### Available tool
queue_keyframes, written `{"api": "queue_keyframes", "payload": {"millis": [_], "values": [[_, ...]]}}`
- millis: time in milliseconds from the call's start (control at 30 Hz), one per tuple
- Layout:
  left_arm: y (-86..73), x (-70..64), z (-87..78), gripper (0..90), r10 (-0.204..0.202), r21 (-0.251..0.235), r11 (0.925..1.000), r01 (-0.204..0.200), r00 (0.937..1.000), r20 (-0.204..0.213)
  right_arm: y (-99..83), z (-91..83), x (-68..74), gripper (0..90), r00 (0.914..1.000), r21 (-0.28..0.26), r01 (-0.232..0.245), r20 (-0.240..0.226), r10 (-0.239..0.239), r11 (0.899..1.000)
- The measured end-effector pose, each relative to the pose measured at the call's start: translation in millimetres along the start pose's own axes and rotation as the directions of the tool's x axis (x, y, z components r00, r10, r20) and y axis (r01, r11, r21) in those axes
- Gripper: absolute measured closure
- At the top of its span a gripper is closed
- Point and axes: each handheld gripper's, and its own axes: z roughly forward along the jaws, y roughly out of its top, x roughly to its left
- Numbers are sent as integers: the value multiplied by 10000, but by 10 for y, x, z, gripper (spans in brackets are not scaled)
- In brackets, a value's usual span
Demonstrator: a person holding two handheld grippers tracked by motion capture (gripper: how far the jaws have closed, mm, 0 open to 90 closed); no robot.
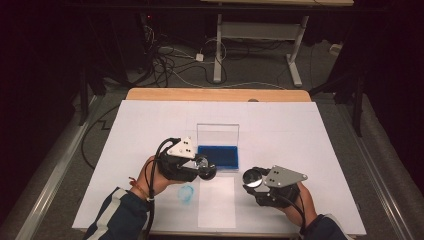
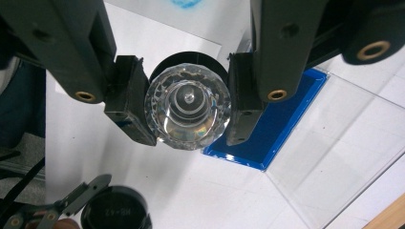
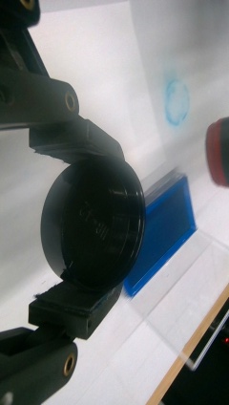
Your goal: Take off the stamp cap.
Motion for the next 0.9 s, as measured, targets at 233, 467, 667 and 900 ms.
{"api": "queue_keyframes", "payload": {"millis": [233,467,667,900], "values": [[-29,37,6,546,-59,95,9999,59,10000,-27,-106,-164,-93,381,9992,11,-190,341,189,9998],[-47,51,-7,545,-109,96,9999,110,9998,-173,-207,-295,-152,381,9978,-88,-344,559,349,9994],[-87,91,-42,545,-190,118,9997,193,9995,-266,-266,-373,-186,381,9957,-198,-387,832,402,9991],[-108,143,-48,545,-432,-55,9991,431,9986,-296,-334,-457,-208,381,9935,-225,-484,1025,504,9986]]}}
